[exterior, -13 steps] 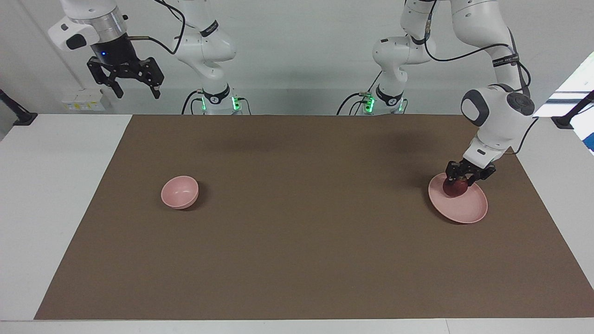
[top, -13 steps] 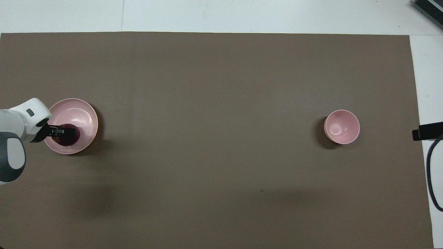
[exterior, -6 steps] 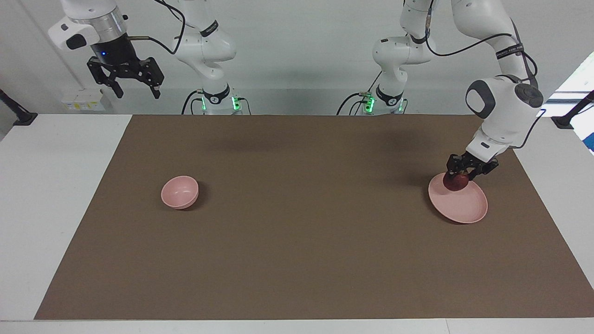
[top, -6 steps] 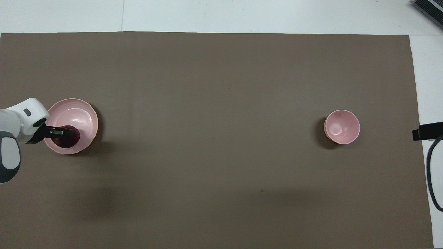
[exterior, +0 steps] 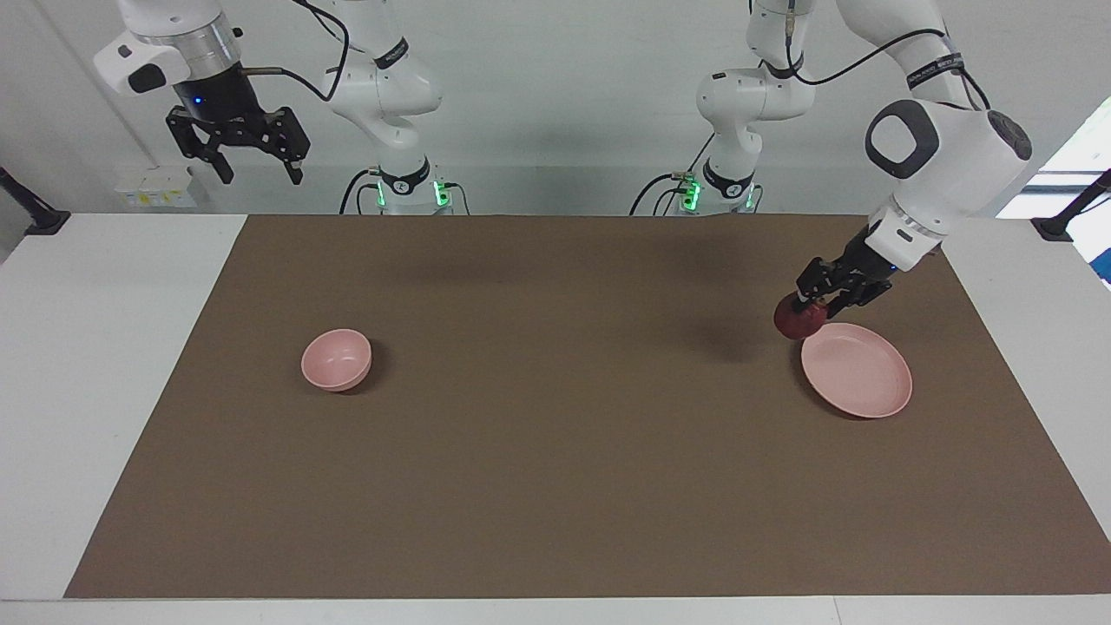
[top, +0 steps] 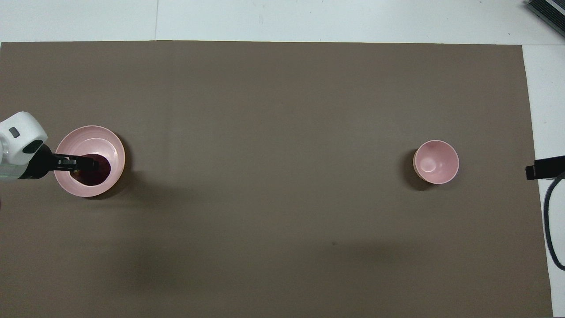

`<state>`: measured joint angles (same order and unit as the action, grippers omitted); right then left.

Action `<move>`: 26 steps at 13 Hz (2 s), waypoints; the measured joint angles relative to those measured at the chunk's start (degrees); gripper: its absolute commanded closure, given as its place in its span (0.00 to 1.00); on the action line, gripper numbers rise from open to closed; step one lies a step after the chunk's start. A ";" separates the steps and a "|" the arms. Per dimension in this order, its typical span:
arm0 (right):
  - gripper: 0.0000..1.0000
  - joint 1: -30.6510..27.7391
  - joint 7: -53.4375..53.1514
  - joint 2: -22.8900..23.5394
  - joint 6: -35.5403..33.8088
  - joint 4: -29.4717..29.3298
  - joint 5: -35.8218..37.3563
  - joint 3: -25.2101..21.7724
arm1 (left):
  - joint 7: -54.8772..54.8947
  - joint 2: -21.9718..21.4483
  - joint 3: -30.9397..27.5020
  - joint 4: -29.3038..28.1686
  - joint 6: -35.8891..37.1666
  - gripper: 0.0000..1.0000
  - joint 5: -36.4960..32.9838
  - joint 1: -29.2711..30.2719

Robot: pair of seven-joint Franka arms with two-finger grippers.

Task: Move apple from plate to bowl
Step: 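Close the left gripper on the dark red apple, then lift the apple with the left gripper while the right gripper approaches, then move the open right gripper around the apple held by the left gripper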

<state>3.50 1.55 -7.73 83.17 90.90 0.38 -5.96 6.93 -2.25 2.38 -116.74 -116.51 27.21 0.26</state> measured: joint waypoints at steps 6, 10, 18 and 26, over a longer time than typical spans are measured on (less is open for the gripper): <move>0.00 -0.13 -18.39 1.71 0.09 1.11 -14.97 -0.12 | -6.57 0.18 12.91 0.20 -2.33 1.00 16.16 -0.16; 0.00 -0.14 -35.75 4.89 3.15 1.14 -26.27 -0.15 | -11.91 0.17 20.49 0.22 -8.64 1.00 25.81 -0.26; 0.00 3.19 -63.17 12.38 14.76 1.24 -42.86 0.04 | -14.62 0.67 34.92 0.51 -38.76 1.00 44.55 -0.37; 0.00 12.86 -68.18 14.89 23.63 1.23 -45.31 0.21 | -14.92 0.65 37.27 1.83 -44.45 1.00 46.24 -0.37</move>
<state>16.35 -66.64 7.16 106.80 92.13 -44.93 -5.75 -7.99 -1.59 39.64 -114.91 -160.96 73.44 -0.12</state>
